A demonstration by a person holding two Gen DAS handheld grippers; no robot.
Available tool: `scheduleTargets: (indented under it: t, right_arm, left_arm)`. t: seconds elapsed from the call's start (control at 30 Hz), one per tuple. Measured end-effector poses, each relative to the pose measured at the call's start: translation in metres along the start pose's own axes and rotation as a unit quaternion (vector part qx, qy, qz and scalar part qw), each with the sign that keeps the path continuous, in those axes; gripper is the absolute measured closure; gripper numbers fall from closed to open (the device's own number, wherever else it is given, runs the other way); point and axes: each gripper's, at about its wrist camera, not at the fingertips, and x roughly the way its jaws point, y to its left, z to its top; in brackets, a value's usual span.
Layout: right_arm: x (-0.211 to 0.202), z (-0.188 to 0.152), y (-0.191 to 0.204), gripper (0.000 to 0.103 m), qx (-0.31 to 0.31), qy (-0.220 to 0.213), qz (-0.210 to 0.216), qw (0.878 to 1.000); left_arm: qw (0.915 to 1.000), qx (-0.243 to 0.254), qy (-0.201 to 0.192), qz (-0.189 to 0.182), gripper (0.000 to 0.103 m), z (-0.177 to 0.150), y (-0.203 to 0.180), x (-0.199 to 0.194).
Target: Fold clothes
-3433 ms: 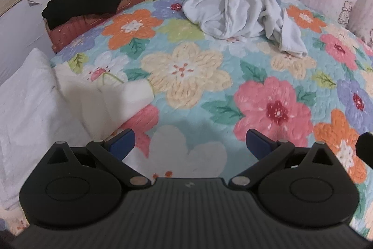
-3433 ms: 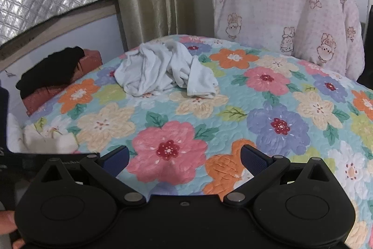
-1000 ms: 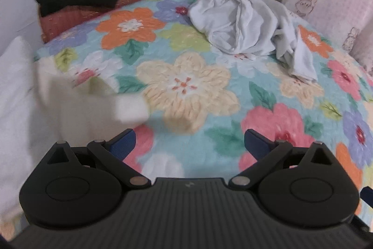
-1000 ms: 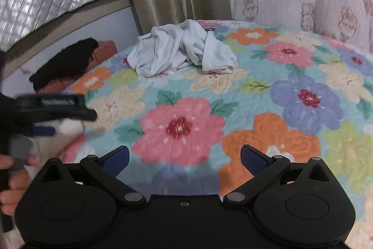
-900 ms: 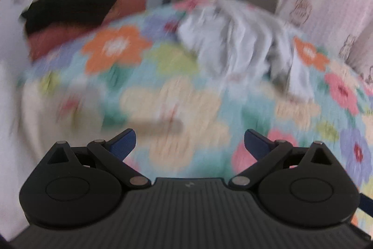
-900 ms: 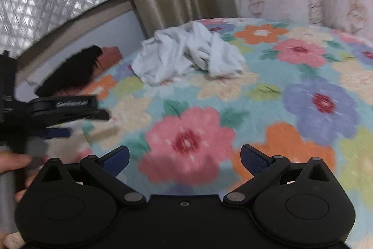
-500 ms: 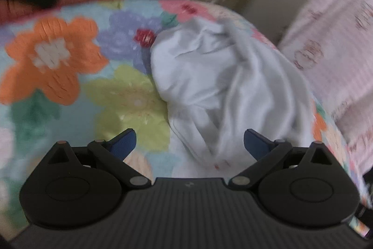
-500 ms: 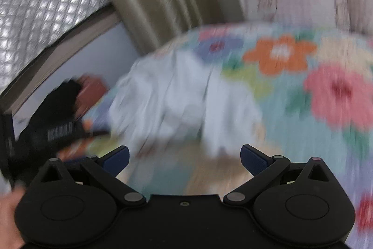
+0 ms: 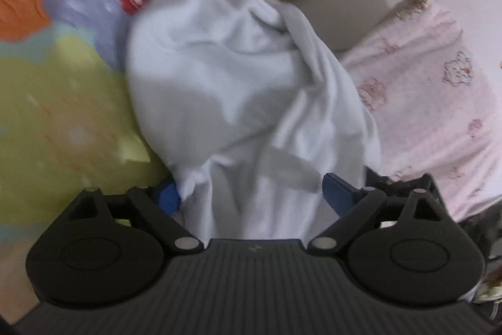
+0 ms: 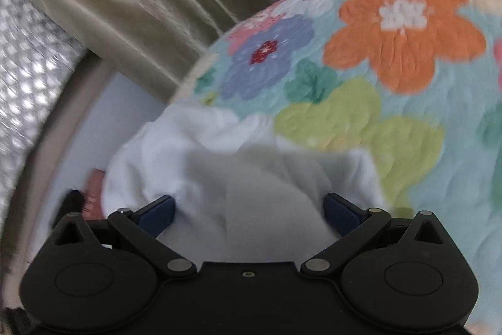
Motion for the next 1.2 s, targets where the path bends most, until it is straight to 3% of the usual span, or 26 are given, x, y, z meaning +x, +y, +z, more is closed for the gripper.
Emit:
scheduleTargets:
  t: [0.03, 0.07, 0.17, 0.27, 0.4, 0.47, 0.6, 0.83, 1.0, 1.07, 1.2]
  right_arm:
    - [-0.003, -0.005, 0.000, 0.025, 0.002, 0.002, 0.012, 1.000]
    - [-0.007, -0.009, 0.000, 0.044, 0.000, 0.006, 0.020, 1.000]
    - [-0.021, -0.012, 0.008, 0.073, -0.013, 0.024, 0.029, 0.999]
    - [-0.046, -0.021, 0.026, 0.081, -0.075, 0.042, 0.035, 0.996]
    - [-0.096, -0.038, 0.042, 0.083, -0.129, 0.040, 0.046, 0.990]
    - [-0.128, -0.057, 0.053, 0.083, -0.182, 0.026, 0.023, 0.983]
    - [-0.192, -0.101, 0.059, 0.083, -0.236, 0.014, -0.031, 0.971]
    - [-0.331, -0.187, 0.027, 0.084, -0.265, -0.018, -0.073, 0.961]
    - [-0.397, -0.232, 0.002, 0.090, -0.331, -0.023, -0.133, 0.934]
    - [-0.412, -0.248, -0.010, 0.091, -0.367, -0.028, -0.168, 0.915]
    - [-0.432, -0.268, -0.040, 0.091, -0.324, -0.043, -0.182, 0.927]
  left_arm:
    - [0.9997, -0.018, 0.013, -0.013, 0.041, -0.002, 0.001, 0.003]
    - [0.9984, -0.042, 0.025, -0.028, 0.048, -0.004, 0.005, 0.005]
    - [0.9953, -0.081, 0.032, -0.044, 0.062, -0.010, 0.011, 0.003]
    - [0.9917, -0.108, 0.042, -0.056, 0.076, -0.013, 0.015, -0.005]
    - [0.9940, -0.078, 0.061, -0.046, 0.079, -0.027, -0.004, -0.026]
    - [0.9944, -0.058, 0.080, -0.038, 0.080, -0.046, -0.019, -0.034]
    - [0.9935, 0.004, 0.114, -0.006, 0.080, -0.100, -0.050, -0.059]
    - [0.9826, 0.029, 0.183, -0.003, 0.080, -0.210, -0.085, -0.125]
    - [0.9779, 0.101, 0.179, 0.037, 0.083, -0.255, -0.115, -0.155]
    - [0.9730, 0.150, 0.164, 0.063, 0.083, -0.264, -0.131, -0.161]
    - [0.9688, 0.180, 0.144, 0.092, 0.083, -0.280, -0.140, -0.166]
